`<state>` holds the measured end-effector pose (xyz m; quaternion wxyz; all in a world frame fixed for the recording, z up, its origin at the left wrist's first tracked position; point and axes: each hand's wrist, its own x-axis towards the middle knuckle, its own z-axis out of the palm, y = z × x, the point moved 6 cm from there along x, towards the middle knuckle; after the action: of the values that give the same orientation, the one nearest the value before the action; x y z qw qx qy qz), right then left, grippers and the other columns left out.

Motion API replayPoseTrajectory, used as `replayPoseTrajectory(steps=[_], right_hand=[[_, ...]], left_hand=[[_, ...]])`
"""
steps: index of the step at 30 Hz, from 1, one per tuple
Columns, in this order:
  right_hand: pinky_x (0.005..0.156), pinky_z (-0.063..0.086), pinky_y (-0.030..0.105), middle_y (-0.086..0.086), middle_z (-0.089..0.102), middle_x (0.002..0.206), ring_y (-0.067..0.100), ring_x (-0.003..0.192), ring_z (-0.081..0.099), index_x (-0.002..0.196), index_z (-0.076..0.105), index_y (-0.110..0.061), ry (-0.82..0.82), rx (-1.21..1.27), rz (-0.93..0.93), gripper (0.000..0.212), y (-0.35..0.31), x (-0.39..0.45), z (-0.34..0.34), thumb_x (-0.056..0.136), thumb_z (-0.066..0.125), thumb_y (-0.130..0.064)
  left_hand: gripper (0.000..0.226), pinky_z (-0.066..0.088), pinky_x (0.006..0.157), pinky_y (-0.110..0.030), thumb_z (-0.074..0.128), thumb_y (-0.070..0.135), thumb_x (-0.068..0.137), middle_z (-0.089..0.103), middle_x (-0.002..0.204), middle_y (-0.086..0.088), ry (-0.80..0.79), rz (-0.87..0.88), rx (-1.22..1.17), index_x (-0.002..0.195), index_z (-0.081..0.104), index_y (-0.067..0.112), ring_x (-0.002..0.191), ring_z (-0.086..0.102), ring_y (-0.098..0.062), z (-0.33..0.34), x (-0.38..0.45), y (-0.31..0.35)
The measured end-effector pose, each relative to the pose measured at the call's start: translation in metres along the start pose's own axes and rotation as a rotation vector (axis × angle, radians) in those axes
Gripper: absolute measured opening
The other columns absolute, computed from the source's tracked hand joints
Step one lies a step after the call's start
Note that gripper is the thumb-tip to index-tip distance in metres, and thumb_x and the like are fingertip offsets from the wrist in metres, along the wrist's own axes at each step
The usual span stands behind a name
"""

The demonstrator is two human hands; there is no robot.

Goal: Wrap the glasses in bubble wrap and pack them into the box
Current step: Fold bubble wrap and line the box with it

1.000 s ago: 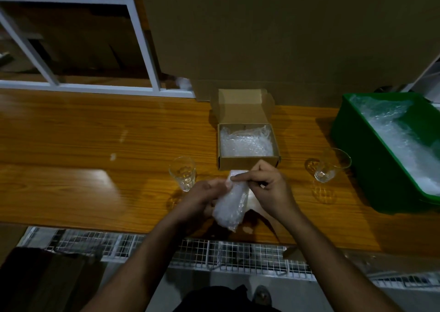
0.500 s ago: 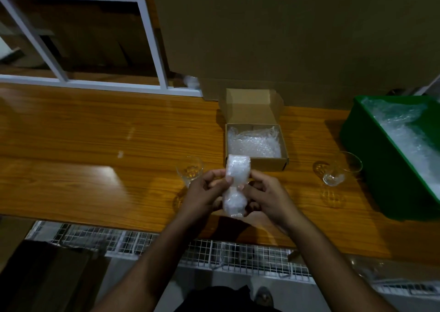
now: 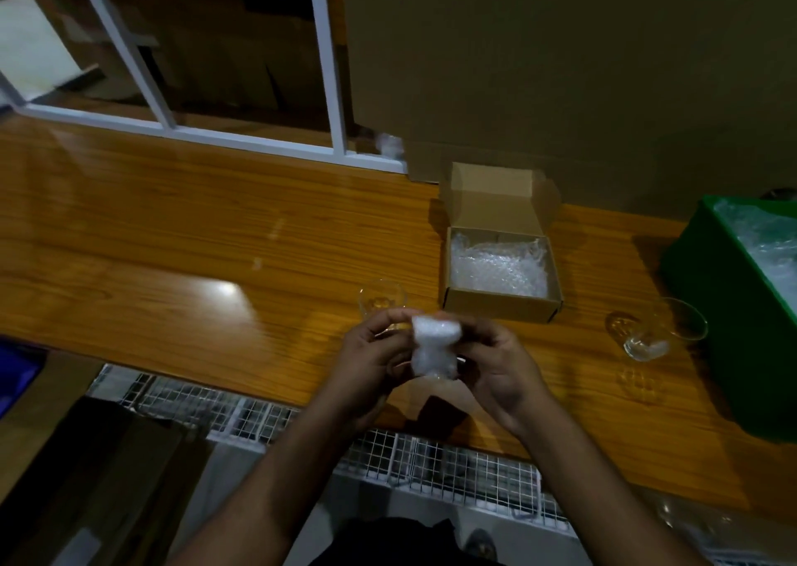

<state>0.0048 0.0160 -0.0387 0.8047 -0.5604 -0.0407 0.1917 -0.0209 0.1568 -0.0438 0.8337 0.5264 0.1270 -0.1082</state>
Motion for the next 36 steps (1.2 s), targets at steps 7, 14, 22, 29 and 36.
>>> replayPoseTrajectory(steps=[7, 14, 22, 29, 36], right_hand=[[0.068, 0.052, 0.026, -0.003, 0.055, 0.092, 0.013, 0.086, 0.057, 0.095, 0.079, -0.042, -0.099, -0.593, -0.318, 0.060, -0.010, 0.011, 0.014, 0.086, 0.056, 0.012], [0.073, 0.057, 0.032, 0.007, 0.070, 0.117, 0.025, 0.098, 0.070, 0.133, 0.057, -0.020, -0.091, -0.173, -0.042, 0.047, -0.003, 0.005, 0.032, 0.088, 0.069, -0.027], [0.069, 0.053, 0.019, -0.015, 0.070, 0.082, -0.002, 0.077, 0.067, 0.119, 0.064, -0.022, 0.040, -0.614, -0.207, 0.045, -0.043, 0.029, 0.034, 0.082, 0.077, 0.000], [0.074, 0.049, 0.025, -0.001, 0.069, 0.102, 0.012, 0.086, 0.064, 0.114, 0.074, -0.023, -0.100, -1.462, -0.348, 0.031, -0.065, 0.074, 0.069, 0.084, 0.078, -0.025], [0.081, 0.057, 0.040, 0.006, 0.071, 0.107, 0.025, 0.098, 0.065, 0.116, 0.072, -0.022, -0.205, -1.817, -0.261, 0.032, -0.049, 0.095, 0.094, 0.087, 0.067, -0.010]], left_hand=[[0.042, 0.060, 0.079, -0.034, 0.068, 0.020, 0.083, 0.069, 0.123, -0.015, 0.037, 0.031, -0.059, 0.123, 0.065, 0.009, 0.108, 0.070, -0.029, -0.025, -0.012, 0.008], [0.049, 0.060, 0.072, -0.039, 0.085, 0.014, 0.064, 0.071, 0.108, -0.021, 0.172, 0.246, -0.064, 0.110, 0.066, 0.013, 0.096, 0.072, -0.032, -0.045, -0.014, 0.017], [0.056, 0.060, 0.074, -0.034, 0.088, 0.026, 0.059, 0.074, 0.110, 0.003, 0.293, 0.443, 0.265, 0.109, 0.066, 0.019, 0.102, 0.070, -0.018, -0.067, -0.021, 0.025], [0.104, 0.052, 0.099, -0.034, 0.092, 0.051, 0.052, 0.053, 0.141, 0.009, 0.182, 0.340, 0.741, 0.143, 0.042, 0.037, 0.128, 0.052, -0.008, -0.096, 0.040, -0.007], [0.048, 0.055, 0.078, -0.025, 0.085, 0.035, 0.074, 0.072, 0.106, 0.009, 0.183, 0.393, 0.793, 0.118, 0.064, 0.032, 0.096, 0.068, -0.003, -0.093, 0.061, -0.021]])
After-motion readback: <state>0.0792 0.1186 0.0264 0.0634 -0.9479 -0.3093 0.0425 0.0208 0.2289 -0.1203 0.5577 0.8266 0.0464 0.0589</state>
